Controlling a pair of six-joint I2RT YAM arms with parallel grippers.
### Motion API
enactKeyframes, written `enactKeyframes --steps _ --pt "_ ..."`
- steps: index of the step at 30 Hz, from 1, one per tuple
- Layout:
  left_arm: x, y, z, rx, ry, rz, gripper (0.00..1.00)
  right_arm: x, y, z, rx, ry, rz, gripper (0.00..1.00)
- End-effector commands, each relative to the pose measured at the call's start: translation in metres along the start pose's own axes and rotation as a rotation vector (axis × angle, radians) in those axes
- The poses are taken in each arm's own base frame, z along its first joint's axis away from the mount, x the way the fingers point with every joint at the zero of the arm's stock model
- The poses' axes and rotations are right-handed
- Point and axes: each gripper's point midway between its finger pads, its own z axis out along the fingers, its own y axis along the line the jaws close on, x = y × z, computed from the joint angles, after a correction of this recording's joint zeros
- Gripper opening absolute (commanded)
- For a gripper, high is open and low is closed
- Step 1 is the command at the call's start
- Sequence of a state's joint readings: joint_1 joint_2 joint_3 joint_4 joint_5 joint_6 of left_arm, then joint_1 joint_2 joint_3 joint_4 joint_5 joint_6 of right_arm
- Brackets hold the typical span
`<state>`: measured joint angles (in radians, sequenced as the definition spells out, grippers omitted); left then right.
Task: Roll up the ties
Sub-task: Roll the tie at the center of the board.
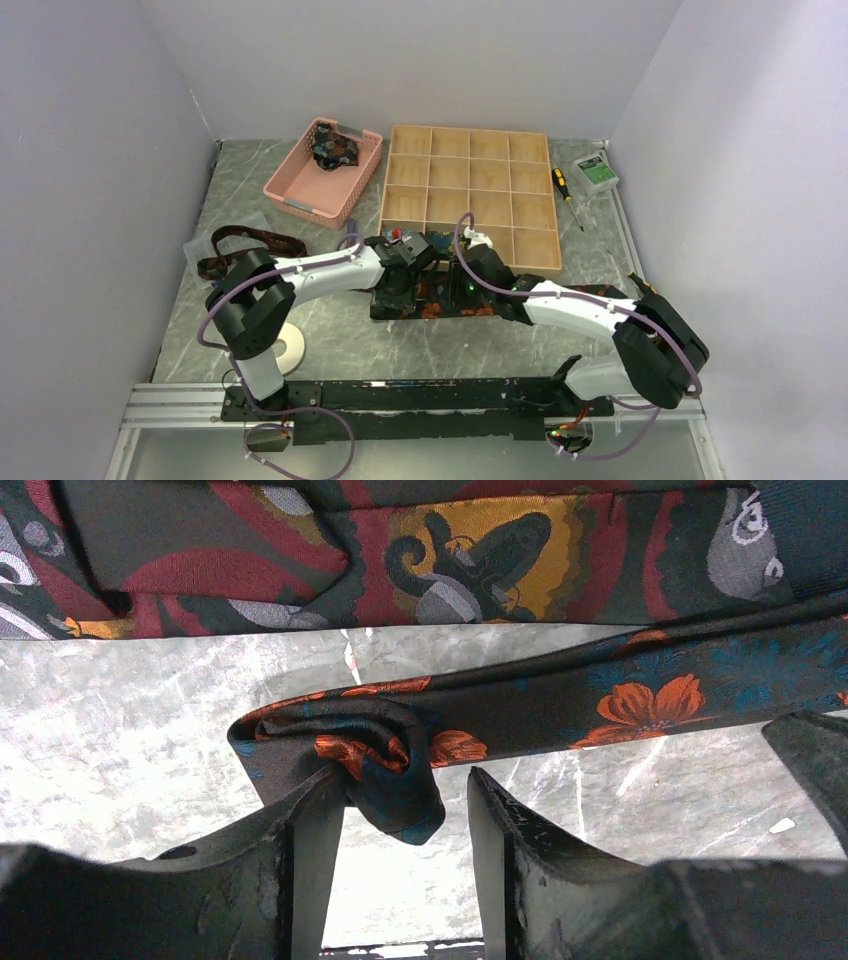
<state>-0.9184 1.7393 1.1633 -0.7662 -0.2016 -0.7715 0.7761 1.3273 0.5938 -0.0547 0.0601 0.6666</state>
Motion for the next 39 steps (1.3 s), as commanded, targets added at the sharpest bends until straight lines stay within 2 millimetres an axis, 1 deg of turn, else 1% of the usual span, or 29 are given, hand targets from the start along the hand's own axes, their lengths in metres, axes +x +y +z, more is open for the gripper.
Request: enactKeyframes --steps 1,4,6,11,15,18,19,21,23,25,26,27,30,33,36,39 --pt "-0.011 -0.012 -0.020 0.070 -0.049 -0.017 0.54 -0.009 0.025 -0.006 -0.147 -0.012 -0.021 0.40" --pt "-0.013 -0.011 -0.027 0.086 -0.069 -0.030 0.56 -0.008 0.047 -0.008 -0.261 0.031 0.002 0.47" --pt "-0.014 -0.011 -0.032 0.099 -0.081 -0.039 0.57 -0.007 0.055 -0.008 -0.299 0.043 0.023 0.50" --pt "-0.012 -0.005 -0.044 0.113 -0.102 -0.062 0.59 -0.009 0.057 -0.007 -0.319 0.053 0.061 0.51" --pt "-0.011 0.005 -0.057 0.116 -0.138 -0.092 0.61 -0.014 0.061 -0.010 -0.350 0.052 0.080 0.52" --pt "-0.010 0.020 -0.067 0.101 -0.190 -0.137 0.62 -0.016 0.074 -0.012 -0.399 0.068 0.084 0.53" --pt "-0.010 0.028 -0.069 0.089 -0.215 -0.162 0.63 -0.015 0.079 -0.011 -0.411 0.080 0.083 0.55" --pt "-0.013 0.044 -0.072 0.101 -0.267 -0.232 0.64 -0.009 0.090 -0.008 -0.422 0.115 0.056 0.57" --pt "-0.016 0.057 -0.072 0.159 -0.310 -0.311 0.65 -0.008 0.102 -0.004 -0.426 0.138 0.037 0.59" --pt "-0.022 0.065 -0.073 0.271 -0.343 -0.391 0.66 -0.006 0.107 0.001 -0.426 0.155 0.031 0.59" --pt "-0.026 0.070 -0.077 0.333 -0.377 -0.429 0.66 -0.006 0.109 0.004 -0.422 0.160 0.033 0.59" --pt "-0.023 0.075 -0.074 0.370 -0.383 -0.457 0.66 -0.006 0.110 0.006 -0.420 0.163 0.037 0.59" --pt "-0.028 0.086 -0.073 0.449 -0.429 -0.519 0.67 -0.009 0.117 0.012 -0.428 0.167 0.052 0.60" --pt "-0.029 0.088 -0.067 0.507 -0.426 -0.542 0.67 -0.009 0.123 0.020 -0.441 0.189 0.071 0.59" --pt "-0.029 0.089 -0.057 0.541 -0.407 -0.569 0.67 -0.004 0.123 0.032 -0.422 0.225 0.087 0.58" --pt "-0.028 0.089 -0.047 0.552 -0.382 -0.577 0.66 0.001 0.125 0.035 -0.436 0.243 0.103 0.56"
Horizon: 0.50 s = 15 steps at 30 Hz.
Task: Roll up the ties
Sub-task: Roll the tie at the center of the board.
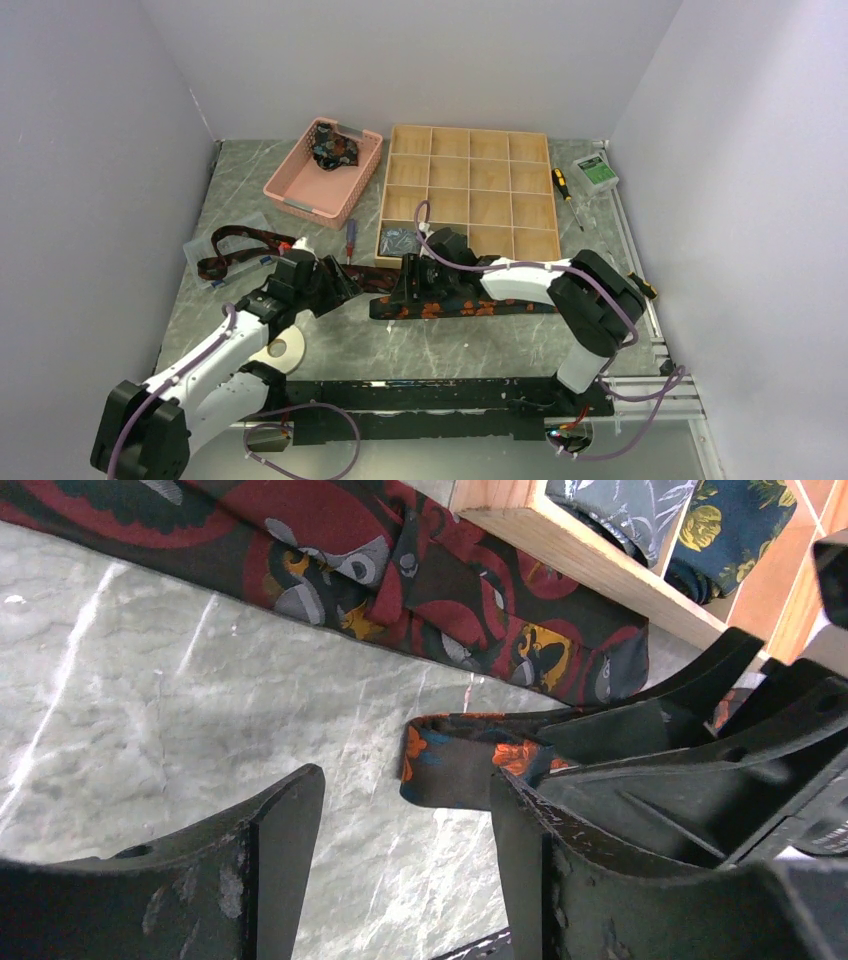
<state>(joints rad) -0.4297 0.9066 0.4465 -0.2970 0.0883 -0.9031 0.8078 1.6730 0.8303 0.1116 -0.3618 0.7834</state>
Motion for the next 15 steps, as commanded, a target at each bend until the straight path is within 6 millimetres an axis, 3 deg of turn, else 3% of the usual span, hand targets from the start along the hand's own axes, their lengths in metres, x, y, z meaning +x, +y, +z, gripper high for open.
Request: enactKeyframes --steps 1,15 --pt "-0.004 -0.023 0.007 0.137 0.020 -0.017 0.66 -0.008 0.018 0.005 -0.066 -0.005 0.016 0.55" --pt "0.010 -0.011 0.028 0.215 0.107 -0.083 0.65 0.006 0.007 0.025 -0.184 0.025 0.126 0.26"
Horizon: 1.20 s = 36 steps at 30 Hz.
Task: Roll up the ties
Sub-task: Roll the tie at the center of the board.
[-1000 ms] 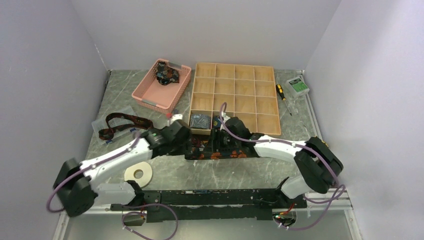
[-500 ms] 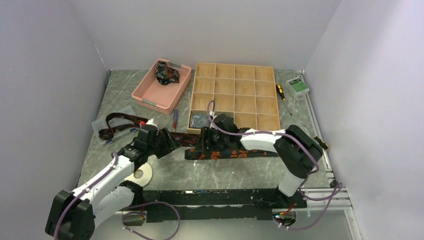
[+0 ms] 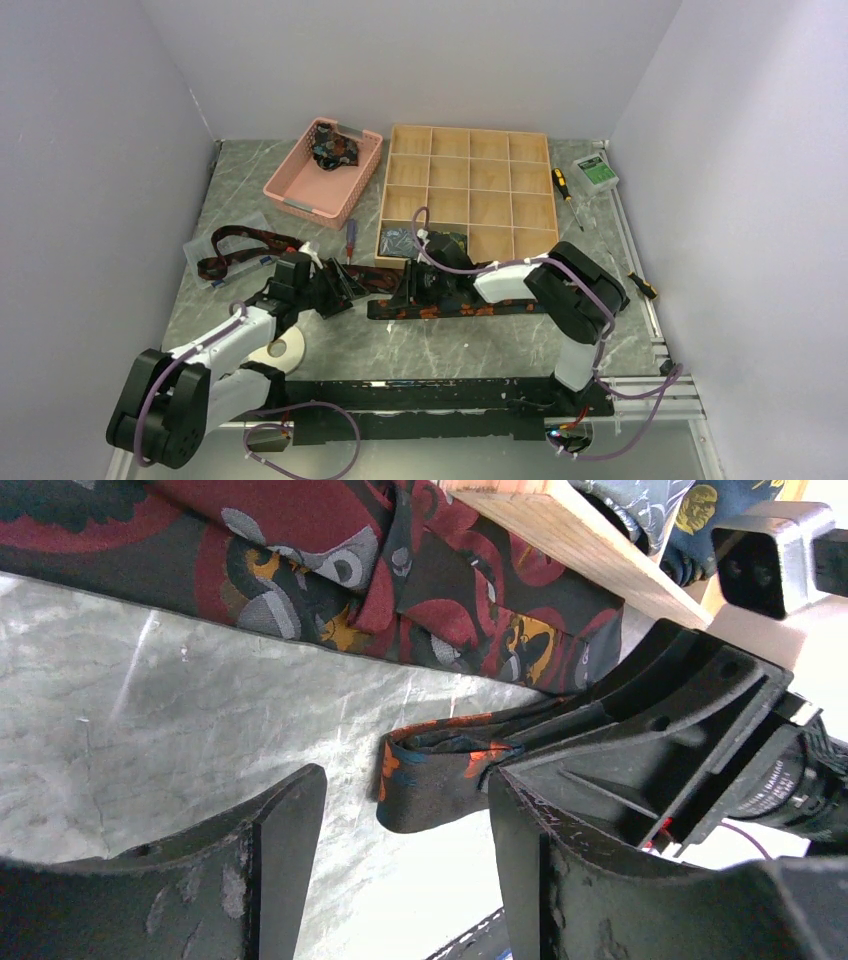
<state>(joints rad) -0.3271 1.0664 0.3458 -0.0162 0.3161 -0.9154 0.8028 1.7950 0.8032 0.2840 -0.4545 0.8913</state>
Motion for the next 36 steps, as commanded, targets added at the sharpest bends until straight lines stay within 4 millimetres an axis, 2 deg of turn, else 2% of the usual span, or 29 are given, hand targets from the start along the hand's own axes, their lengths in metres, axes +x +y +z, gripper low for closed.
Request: enactKeyframes --steps 1,13,19,28,36 --pt "0.000 -0.013 0.003 0.096 0.019 -0.005 0.65 -0.004 0.009 0.002 -0.121 -0.018 0.032 0.25" --pt "0.012 -0.008 0.012 0.138 0.069 -0.031 0.65 0.001 0.001 0.003 -0.217 -0.024 0.040 0.21" --pt "0.019 -0.005 0.018 0.150 0.104 -0.039 0.63 0.007 -0.005 0.003 -0.226 -0.019 0.036 0.19" --pt "0.035 -0.001 0.027 0.184 0.194 -0.063 0.53 0.014 -0.016 0.002 -0.200 -0.018 0.021 0.18" --pt "0.046 -0.002 0.028 0.209 0.254 -0.068 0.54 0.013 -0.016 0.002 -0.196 -0.018 0.024 0.18"
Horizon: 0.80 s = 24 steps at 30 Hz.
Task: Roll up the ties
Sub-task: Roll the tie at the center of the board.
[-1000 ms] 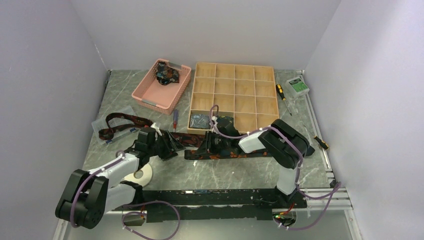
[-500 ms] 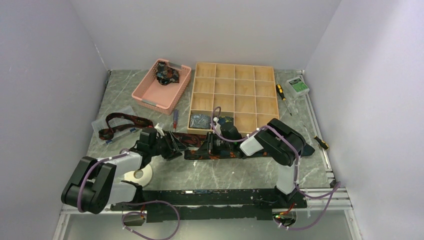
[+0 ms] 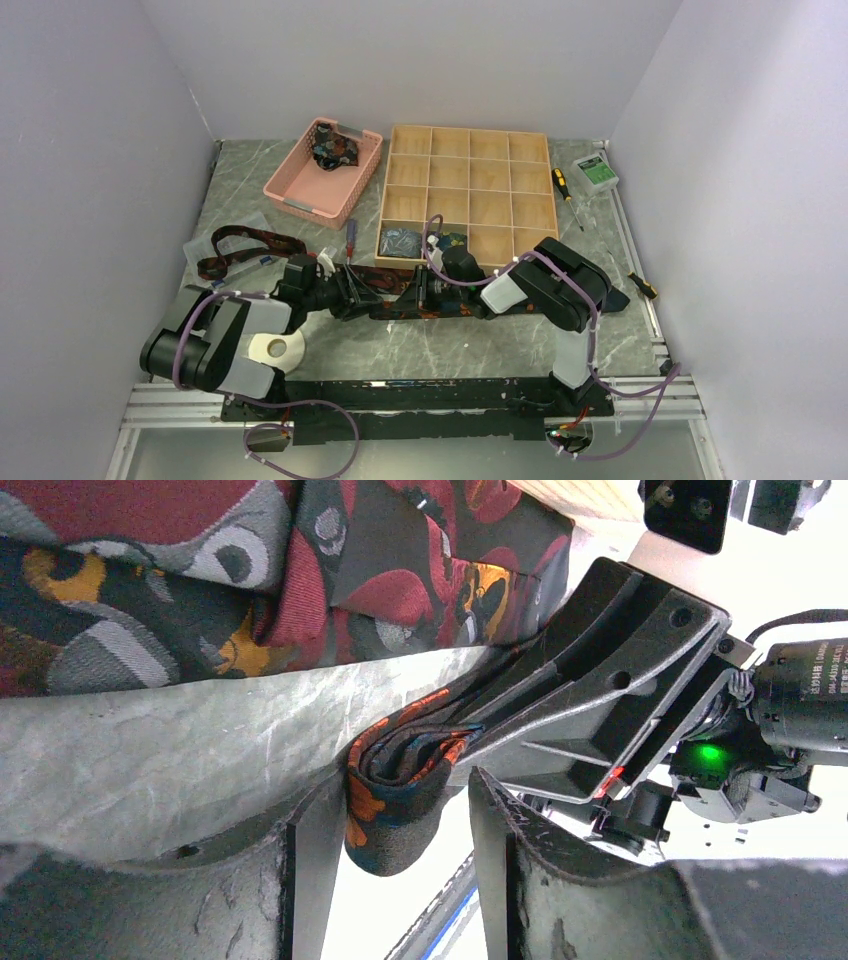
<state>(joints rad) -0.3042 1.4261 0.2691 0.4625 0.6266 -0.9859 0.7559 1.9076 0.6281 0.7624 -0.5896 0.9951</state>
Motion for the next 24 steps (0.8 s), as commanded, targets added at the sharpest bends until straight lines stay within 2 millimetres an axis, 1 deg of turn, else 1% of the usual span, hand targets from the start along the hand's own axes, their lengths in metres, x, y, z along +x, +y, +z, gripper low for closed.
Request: enactKeyframes --steps 1,5,9,13,21,22,24 --pt "0.014 0.009 -0.003 -0.009 0.046 -0.009 0.56 0.004 -0.006 -0.001 0.005 0.010 -0.008 0.18" --pt "0.017 0.015 -0.010 -0.058 0.038 0.005 0.58 0.002 -0.005 -0.002 0.008 0.007 -0.015 0.18" --pt "0.018 0.018 -0.015 -0.085 0.025 0.021 0.55 0.001 -0.003 -0.001 0.006 0.007 -0.020 0.18" --pt "0.018 0.015 -0.010 -0.067 0.042 0.020 0.50 0.001 -0.002 -0.001 0.001 0.007 -0.020 0.18" --pt "0.021 0.007 0.007 -0.072 0.067 0.063 0.48 0.002 -0.002 -0.001 0.001 0.009 -0.025 0.17" --pt "0.020 0.007 0.008 -0.072 0.068 0.064 0.46 0.002 -0.002 -0.001 0.001 0.010 -0.024 0.17" --pt "0.022 0.006 0.010 -0.066 0.074 0.065 0.39 0.003 -0.002 -0.001 0.002 0.010 -0.023 0.17"
